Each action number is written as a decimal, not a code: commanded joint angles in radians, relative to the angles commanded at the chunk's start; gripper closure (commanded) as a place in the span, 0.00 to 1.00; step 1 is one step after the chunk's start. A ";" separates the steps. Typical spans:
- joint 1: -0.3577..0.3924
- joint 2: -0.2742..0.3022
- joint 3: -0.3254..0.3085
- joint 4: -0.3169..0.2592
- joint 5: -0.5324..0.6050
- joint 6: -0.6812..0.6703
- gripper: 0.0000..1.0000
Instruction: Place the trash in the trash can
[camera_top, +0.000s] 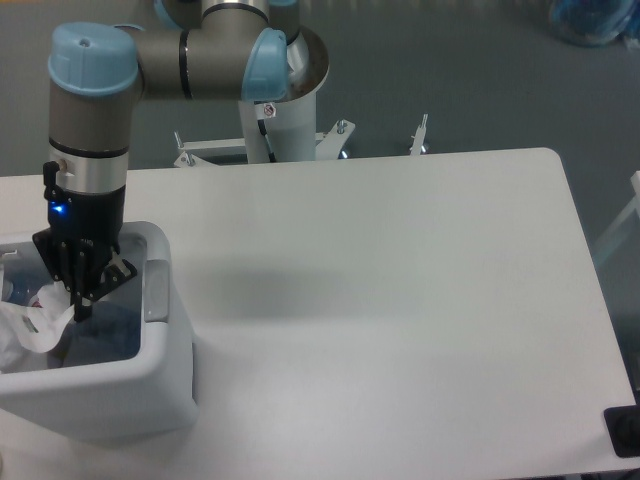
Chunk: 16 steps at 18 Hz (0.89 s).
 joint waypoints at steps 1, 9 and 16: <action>0.000 -0.002 0.000 0.000 0.002 0.005 0.33; 0.003 0.040 0.018 0.000 0.000 -0.003 0.00; 0.008 0.052 0.029 -0.003 0.002 -0.005 0.00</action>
